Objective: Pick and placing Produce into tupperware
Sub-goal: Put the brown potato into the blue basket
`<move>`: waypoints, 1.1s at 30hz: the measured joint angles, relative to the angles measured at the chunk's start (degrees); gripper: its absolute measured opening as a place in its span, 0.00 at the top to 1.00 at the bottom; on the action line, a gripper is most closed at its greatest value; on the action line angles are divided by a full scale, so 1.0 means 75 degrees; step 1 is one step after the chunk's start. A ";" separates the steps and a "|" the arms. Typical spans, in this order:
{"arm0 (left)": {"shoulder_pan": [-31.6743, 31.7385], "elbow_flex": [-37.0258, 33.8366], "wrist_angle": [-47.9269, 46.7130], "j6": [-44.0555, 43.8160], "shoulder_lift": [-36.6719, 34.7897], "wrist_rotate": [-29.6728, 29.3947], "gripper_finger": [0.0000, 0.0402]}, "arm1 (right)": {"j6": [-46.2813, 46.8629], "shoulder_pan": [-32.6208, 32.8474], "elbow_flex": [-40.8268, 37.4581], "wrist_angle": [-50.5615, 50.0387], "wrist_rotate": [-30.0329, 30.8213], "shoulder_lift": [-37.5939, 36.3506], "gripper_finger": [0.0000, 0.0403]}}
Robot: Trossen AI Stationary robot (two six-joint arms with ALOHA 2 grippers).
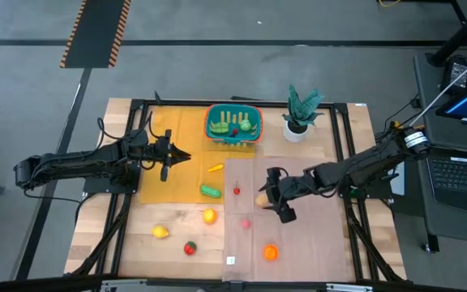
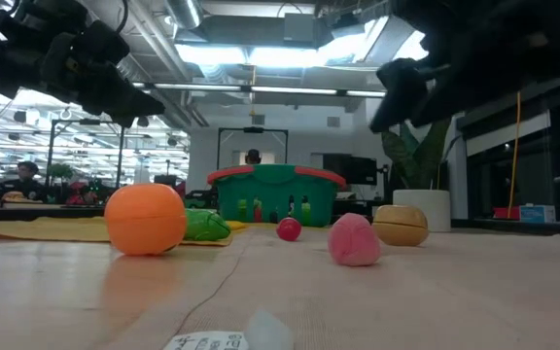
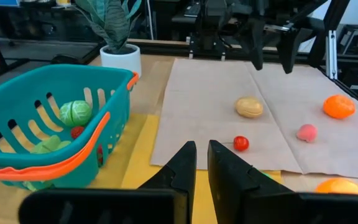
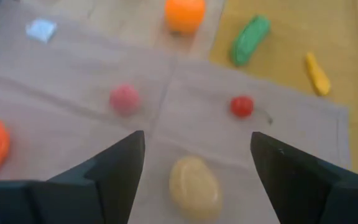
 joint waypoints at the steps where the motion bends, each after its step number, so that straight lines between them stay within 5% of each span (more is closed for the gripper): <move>1: 0.0000 0.0000 0.0000 0.0000 0.0000 0.0000 0.92 | 0.0126 0.0045 0.0000 -0.0118 0.0023 0.0000 0.27; 21: 0.0000 0.0000 0.0160 -0.0001 0.0003 -0.0422 1.00 | -0.0828 -0.0152 -0.0003 -0.0883 0.0341 0.0563 0.27; 33: 0.0000 0.0000 0.0149 0.0000 0.0003 -0.0425 0.93 | -0.1134 -0.0244 -0.0003 -0.0238 0.0049 0.1332 0.27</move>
